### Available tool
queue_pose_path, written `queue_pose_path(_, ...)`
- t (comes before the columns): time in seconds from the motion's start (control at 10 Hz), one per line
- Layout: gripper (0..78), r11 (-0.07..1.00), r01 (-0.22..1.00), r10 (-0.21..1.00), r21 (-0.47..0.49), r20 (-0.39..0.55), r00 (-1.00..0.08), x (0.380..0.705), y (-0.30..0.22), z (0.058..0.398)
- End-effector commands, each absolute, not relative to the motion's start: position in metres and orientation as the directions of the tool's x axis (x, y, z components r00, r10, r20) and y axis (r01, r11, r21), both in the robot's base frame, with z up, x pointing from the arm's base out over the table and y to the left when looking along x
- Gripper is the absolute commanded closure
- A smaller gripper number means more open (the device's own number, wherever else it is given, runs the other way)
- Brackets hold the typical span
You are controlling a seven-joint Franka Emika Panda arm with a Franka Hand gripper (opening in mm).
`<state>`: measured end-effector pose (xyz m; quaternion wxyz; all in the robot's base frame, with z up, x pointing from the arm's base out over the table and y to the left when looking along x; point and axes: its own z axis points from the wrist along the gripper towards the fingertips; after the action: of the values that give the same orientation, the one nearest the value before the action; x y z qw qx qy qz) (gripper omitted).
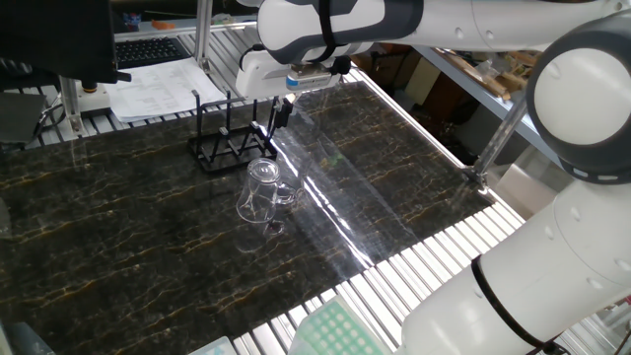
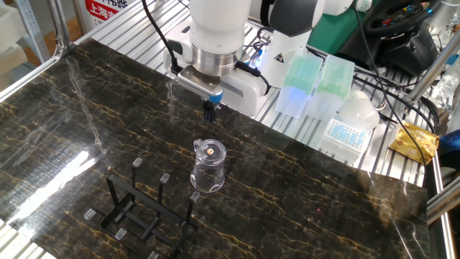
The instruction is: Put the cup on the cup rack
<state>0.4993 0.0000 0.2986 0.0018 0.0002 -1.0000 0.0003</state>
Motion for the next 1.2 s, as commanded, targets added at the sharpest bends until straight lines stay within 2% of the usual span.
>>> queue_pose_path(0.1,77.6,0.998,0.032,0.029,-0.048,-0.049,-0.998,0.4993,0.0001,0.2986)
queue_pose_path(1.2,77.6,0.999,0.038,0.037,-0.025,-0.023,-0.999,0.4995,-0.0001,0.2982)
